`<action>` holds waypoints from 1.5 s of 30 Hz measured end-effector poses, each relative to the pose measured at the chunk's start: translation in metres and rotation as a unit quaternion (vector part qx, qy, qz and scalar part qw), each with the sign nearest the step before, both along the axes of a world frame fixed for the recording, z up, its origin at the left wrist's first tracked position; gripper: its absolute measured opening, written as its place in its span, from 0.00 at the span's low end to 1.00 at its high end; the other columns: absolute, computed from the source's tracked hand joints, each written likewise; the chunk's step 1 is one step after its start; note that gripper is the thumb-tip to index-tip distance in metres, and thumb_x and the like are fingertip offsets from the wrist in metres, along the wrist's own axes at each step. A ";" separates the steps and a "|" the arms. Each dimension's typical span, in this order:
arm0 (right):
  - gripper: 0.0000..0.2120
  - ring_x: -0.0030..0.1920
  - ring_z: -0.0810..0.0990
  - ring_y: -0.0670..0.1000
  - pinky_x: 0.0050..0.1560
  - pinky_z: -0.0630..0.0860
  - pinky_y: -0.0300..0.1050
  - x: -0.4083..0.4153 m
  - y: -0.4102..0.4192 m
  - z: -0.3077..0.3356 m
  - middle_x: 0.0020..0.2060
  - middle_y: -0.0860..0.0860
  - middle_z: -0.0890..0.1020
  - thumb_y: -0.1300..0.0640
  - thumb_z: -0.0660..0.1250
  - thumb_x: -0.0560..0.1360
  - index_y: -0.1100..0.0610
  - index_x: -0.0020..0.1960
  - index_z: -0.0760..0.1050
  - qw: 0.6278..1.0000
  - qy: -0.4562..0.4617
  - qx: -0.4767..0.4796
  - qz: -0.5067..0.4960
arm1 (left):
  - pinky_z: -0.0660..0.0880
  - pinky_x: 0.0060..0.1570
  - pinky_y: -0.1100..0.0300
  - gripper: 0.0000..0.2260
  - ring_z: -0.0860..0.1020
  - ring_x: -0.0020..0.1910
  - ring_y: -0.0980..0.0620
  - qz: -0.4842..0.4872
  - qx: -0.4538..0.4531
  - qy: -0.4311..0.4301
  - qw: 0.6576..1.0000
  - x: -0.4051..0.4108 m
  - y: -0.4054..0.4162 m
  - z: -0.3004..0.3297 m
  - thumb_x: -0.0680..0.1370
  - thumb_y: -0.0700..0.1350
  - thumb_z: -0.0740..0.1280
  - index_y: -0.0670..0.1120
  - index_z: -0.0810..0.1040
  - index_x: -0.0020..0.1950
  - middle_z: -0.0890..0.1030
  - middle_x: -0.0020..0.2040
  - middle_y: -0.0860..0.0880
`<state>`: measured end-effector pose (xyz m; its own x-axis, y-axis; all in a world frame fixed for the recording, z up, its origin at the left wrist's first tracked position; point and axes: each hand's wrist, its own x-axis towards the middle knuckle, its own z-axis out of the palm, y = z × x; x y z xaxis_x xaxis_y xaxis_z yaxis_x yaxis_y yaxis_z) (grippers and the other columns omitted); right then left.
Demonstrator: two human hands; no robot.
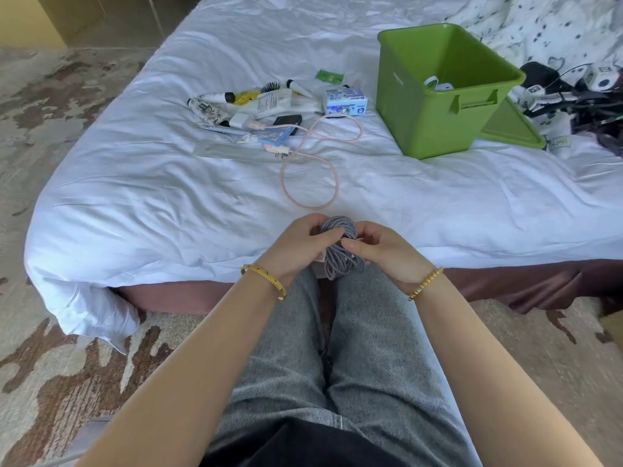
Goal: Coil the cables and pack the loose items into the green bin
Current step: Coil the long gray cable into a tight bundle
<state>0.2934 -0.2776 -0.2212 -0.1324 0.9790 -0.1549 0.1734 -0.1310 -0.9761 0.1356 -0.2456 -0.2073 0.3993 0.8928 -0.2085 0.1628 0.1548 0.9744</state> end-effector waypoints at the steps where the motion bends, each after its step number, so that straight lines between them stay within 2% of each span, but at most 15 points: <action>1: 0.02 0.40 0.76 0.43 0.43 0.73 0.36 -0.002 -0.001 0.000 0.42 0.48 0.79 0.57 0.65 0.75 0.50 0.47 0.75 1.000 -0.019 0.012 -0.005 | 0.71 0.42 0.61 0.05 0.75 0.45 0.50 0.002 -0.007 -0.006 1.000 0.000 0.000 0.000 0.77 0.44 0.65 0.45 0.76 0.52 0.78 0.46 0.46; 3: 0.06 0.39 0.74 0.47 0.44 0.71 0.42 -0.007 -0.003 0.000 0.41 0.51 0.78 0.52 0.64 0.76 0.53 0.50 0.75 0.994 -0.105 0.043 -0.003 | 0.71 0.41 0.62 0.05 0.74 0.44 0.50 0.012 -0.026 -0.022 0.999 -0.001 0.000 -0.001 0.78 0.43 0.65 0.44 0.76 0.51 0.78 0.46 0.45; 6: 0.11 0.35 0.71 0.45 0.40 0.69 0.40 -0.014 -0.005 0.002 0.36 0.48 0.75 0.51 0.63 0.77 0.58 0.52 0.75 0.985 -0.150 0.078 -0.026 | 0.71 0.37 0.65 0.04 0.74 0.37 0.56 0.024 -0.050 -0.059 0.997 0.000 -0.002 -0.003 0.78 0.43 0.64 0.45 0.76 0.46 0.77 0.40 0.49; 9: 0.10 0.35 0.72 0.47 0.38 0.70 0.41 -0.020 -0.004 0.005 0.35 0.48 0.75 0.54 0.63 0.77 0.61 0.50 0.75 0.986 -0.125 0.091 -0.065 | 0.73 0.38 0.67 0.05 0.76 0.36 0.60 0.019 -0.080 -0.126 0.989 -0.003 -0.002 -0.003 0.79 0.42 0.63 0.47 0.77 0.45 0.78 0.40 0.51; 13: 0.10 0.40 0.75 0.51 0.42 0.73 0.45 -0.026 -0.004 0.006 0.40 0.54 0.77 0.56 0.63 0.77 0.63 0.50 0.74 0.986 -0.113 0.093 -0.079 | 0.76 0.40 0.69 0.05 0.77 0.41 0.59 0.001 -0.094 -0.156 0.983 -0.007 0.000 -0.002 0.79 0.40 0.62 0.47 0.76 0.47 0.78 0.45 0.51; 17: 0.04 0.35 0.76 0.38 0.38 0.72 0.30 -0.026 -0.006 0.004 0.39 0.49 0.77 0.56 0.62 0.78 0.56 0.49 0.72 0.993 -0.068 0.081 -0.058 | 0.75 0.36 0.70 0.04 0.77 0.39 0.59 0.015 -0.104 -0.154 0.982 -0.007 -0.001 0.001 0.78 0.40 0.63 0.47 0.76 0.45 0.78 0.44 0.50; 21: 0.07 0.42 0.76 0.45 0.45 0.73 0.40 -0.025 -0.005 0.003 0.41 0.49 0.78 0.53 0.63 0.77 0.56 0.51 0.72 0.993 -0.081 0.075 -0.046 | 0.72 0.46 0.61 0.02 0.75 0.41 0.55 0.014 -0.113 -0.153 0.982 -0.007 0.001 0.003 0.77 0.40 0.64 0.45 0.75 0.45 0.77 0.42 0.49; 25: 0.03 0.36 0.78 0.40 0.37 0.75 0.33 -0.027 -0.007 0.005 0.38 0.47 0.80 0.57 0.63 0.77 0.54 0.46 0.76 0.996 0.024 0.061 -0.059 | 0.75 0.49 0.59 0.02 0.78 0.38 0.57 -0.012 -0.119 -0.189 0.975 -0.013 0.002 0.005 0.77 0.40 0.64 0.44 0.76 0.46 0.81 0.37 0.51; 28: 0.04 0.34 0.78 0.40 0.32 0.74 0.30 -0.025 -0.008 0.004 0.37 0.50 0.80 0.60 0.64 0.76 0.59 0.46 0.77 0.995 0.064 0.048 -0.064 | 0.79 0.42 0.64 0.04 0.80 0.38 0.59 -0.035 -0.096 -0.156 0.982 -0.016 0.002 0.007 0.78 0.38 0.63 0.44 0.77 0.46 0.80 0.41 0.50; 30: 0.06 0.37 0.78 0.44 0.36 0.76 0.33 -0.025 -0.008 0.002 0.39 0.53 0.80 0.61 0.64 0.76 0.62 0.48 0.78 0.995 0.075 0.042 -0.059 | 0.79 0.39 0.65 0.04 0.80 0.39 0.59 -0.036 -0.081 -0.138 0.986 -0.017 0.001 0.009 0.78 0.38 0.63 0.45 0.77 0.46 0.79 0.43 0.49; 36: 0.08 0.37 0.81 0.44 0.39 0.78 0.37 -0.031 -0.006 0.001 0.36 0.48 0.83 0.62 0.62 0.77 0.55 0.44 0.79 0.990 0.112 0.043 -0.076 | 0.73 0.36 0.65 0.03 0.76 0.38 0.54 -0.009 -0.028 -0.071 0.997 -0.009 -0.003 0.013 0.77 0.38 0.64 0.45 0.74 0.49 0.76 0.43 0.46; 38: 0.08 0.37 0.82 0.43 0.37 0.78 0.36 -0.028 -0.004 0.002 0.35 0.47 0.84 0.62 0.62 0.77 0.55 0.44 0.79 0.986 0.151 0.017 -0.064 | 0.71 0.32 0.69 0.04 0.75 0.34 0.59 0.005 0.013 -0.053 0.999 -0.008 -0.004 0.014 0.77 0.39 0.65 0.47 0.73 0.46 0.76 0.39 0.49; 41: 0.08 0.41 0.83 0.46 0.38 0.79 0.37 -0.016 -0.001 0.006 0.42 0.50 0.85 0.64 0.62 0.75 0.59 0.51 0.78 0.970 0.238 -0.046 -0.019 | 0.68 0.29 0.76 0.04 0.74 0.30 0.66 -0.002 0.085 -0.011 0.996 -0.010 -0.003 0.016 0.77 0.39 0.64 0.47 0.74 0.46 0.76 0.37 0.53; 43: 0.09 0.41 0.83 0.47 0.37 0.78 0.37 -0.010 0.000 0.009 0.44 0.52 0.84 0.64 0.62 0.75 0.60 0.53 0.78 0.965 0.254 -0.058 -0.011 | 0.66 0.30 0.78 0.03 0.73 0.29 0.70 -0.005 0.108 0.004 0.994 -0.010 -0.002 0.016 0.78 0.39 0.64 0.45 0.75 0.50 0.76 0.38 0.55; 45: 0.08 0.38 0.82 0.44 0.34 0.77 0.34 -0.010 0.000 0.008 0.40 0.50 0.84 0.64 0.62 0.76 0.59 0.51 0.78 0.969 0.240 -0.050 -0.022 | 0.66 0.32 0.78 0.04 0.73 0.30 0.70 -0.005 0.117 0.009 0.993 -0.010 0.000 0.015 0.78 0.38 0.64 0.44 0.75 0.51 0.76 0.38 0.54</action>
